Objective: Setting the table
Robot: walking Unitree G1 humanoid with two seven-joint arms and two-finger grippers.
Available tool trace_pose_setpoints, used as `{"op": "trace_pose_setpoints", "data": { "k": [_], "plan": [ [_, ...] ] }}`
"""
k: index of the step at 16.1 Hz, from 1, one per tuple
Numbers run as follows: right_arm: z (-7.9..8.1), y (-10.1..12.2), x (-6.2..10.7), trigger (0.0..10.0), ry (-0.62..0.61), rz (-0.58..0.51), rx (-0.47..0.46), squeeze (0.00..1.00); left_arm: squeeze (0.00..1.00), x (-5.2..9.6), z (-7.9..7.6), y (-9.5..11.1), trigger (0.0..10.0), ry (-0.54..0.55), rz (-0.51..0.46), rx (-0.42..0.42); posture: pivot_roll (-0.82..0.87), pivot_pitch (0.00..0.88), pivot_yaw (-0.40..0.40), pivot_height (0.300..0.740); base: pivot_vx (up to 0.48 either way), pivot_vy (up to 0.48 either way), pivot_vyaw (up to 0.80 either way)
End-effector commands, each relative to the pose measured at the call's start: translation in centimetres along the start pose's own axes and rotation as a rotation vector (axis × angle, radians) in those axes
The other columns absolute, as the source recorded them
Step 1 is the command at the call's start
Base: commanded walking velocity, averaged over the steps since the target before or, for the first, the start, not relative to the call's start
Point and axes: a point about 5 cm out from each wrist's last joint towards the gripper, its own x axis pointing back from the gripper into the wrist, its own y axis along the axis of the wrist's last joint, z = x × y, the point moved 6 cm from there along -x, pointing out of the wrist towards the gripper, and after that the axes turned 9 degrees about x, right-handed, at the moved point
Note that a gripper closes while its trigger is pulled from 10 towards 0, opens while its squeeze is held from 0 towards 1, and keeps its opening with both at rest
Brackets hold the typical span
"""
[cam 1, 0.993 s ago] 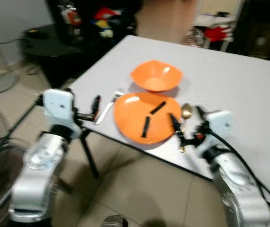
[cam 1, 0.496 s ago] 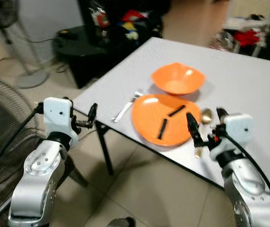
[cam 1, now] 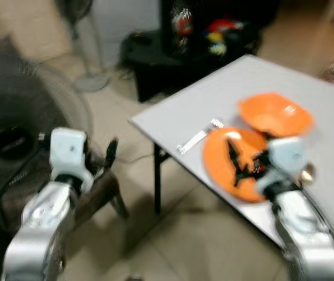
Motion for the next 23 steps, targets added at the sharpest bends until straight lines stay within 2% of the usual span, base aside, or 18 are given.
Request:
{"op": "trace_pose_setpoints", "data": {
  "k": [1,2,4,5,8,9,11,12,13,15,16,17,18,20,21,23],
  "plan": [
    [-0.4,-0.4,0.1,10.0,-0.006,0.017,-0.002,0.00,1.00,0.1,-0.5,0.3,10.0,-0.021,-0.002,0.013,0.08,0.000,0.031,0.740,0.000,0.000,0.80],
    [-0.4,-0.4,0.2,10.0,-0.004,0.020,-0.003,0.00,1.00,0.1,-0.5,0.3,10.0,-0.015,-0.001,0.017,0.08,0.000,0.034,0.740,0.000,0.000,0.80],
    [-0.1,-0.5,0.5,10.0,0.010,0.023,-0.016,0.00,1.00,0.1,-1.6,0.5,10.0,-0.081,0.007,0.029,0.08,0.000,0.033,0.740,0.000,0.000,0.80],
    [-0.1,-0.6,0.5,10.0,0.008,0.028,-0.023,0.00,1.00,0.0,-1.5,0.4,10.0,-0.079,0.013,0.033,0.07,0.000,0.050,0.740,0.000,0.000,0.80],
    [0.1,-1.0,0.5,10.0,0.011,0.045,-0.049,0.00,1.00,-0.2,-2.6,0.8,10.0,-0.136,0.013,0.038,0.06,0.000,0.046,0.740,0.000,0.000,0.80],
    [0.3,-1.1,0.4,10.0,0.016,0.049,-0.054,0.00,1.00,-0.4,-2.3,0.7,10.0,-0.128,0.015,0.040,0.05,0.000,0.053,0.740,0.000,0.000,0.80],
    [0.7,-1.4,0.4,10.0,0.029,0.066,-0.100,0.00,1.00,-0.9,-1.1,1.0,10.0,-0.030,-0.018,-0.041,0.06,0.000,0.044,0.740,0.000,0.000,0.80],
    [0.5,-1.7,0.3,10.0,0.016,0.077,-0.108,0.00,0.50,-0.9,-1.0,1.1,10.0,-0.022,-0.026,-0.041,0.06,0.000,0.044,0.740,0.000,0.000,0.80],
    [0.1,-1.8,0.1,10.0,0.003,0.087,-0.105,0.00,0.00,-1.1,0.0,0.7,10.0,0.040,-0.009,-0.024,0.06,0.000,0.054,0.740,0.000,0.000,0.80],
    [0.0,-1.5,0.0,10.0,0.007,0.078,-0.108,0.00,0.00,-1.2,-0.2,0.8,10.0,0.040,-0.010,-0.001,0.07,0.000,0.042,0.740,0.000,0.000,0.80],
    [-0.3,-1.7,-0.1,10.0,-0.002,0.085,-0.106,0.00,0.00,-1.2,-0.2,1.0,10.0,0.046,-0.028,-0.005,0.07,0.000,0.023,0.740,0.000,0.000,0.80],
    [-0.6,-0.9,-0.5,10.0,-0.001,0.075,-0.100,0.00,0.00,-1.2,0.4,1.7,10.0,0.107,-0.062,-0.040,0.07,0.000,0.037,0.740,0.000,0.000,0.80],
    [-0.6,-0.9,-0.5,10.0,-0.001,0.075,-0.100,0.00,0.00,-1.2,0.4,1.7,10.0,0.107,-0.062,-0.040,0.07,0.000,0.037,0.740,0.000,0.000,0.80],
    [-0.7,-0.9,-0.2,10.0,0.000,0.070,-0.117,0.00,0.00,-0.7,-0.5,1.1,10.0,0.037,-0.033,-0.077,0.08,0.000,0.020,0.740,0.000,0.000,0.80],
    [-0.6,-1.1,-0.1,10.0,-0.002,0.078,-0.127,0.00,0.00,-0.7,-0.1,1.2,10.0,0.052,-0.041,-0.088,0.08,0.000,0.042,0.740,0.000,0.000,0.80],
    [-0.2,-1.2,0.0,10.0,0.017,0.085,-0.121,0.00,0.00,-0.7,-1.1,1.8,10.0,-0.004,-0.069,-0.072,0.07,0.000,0.031,0.740,0.000,0.000,0.80]
  ]
}}
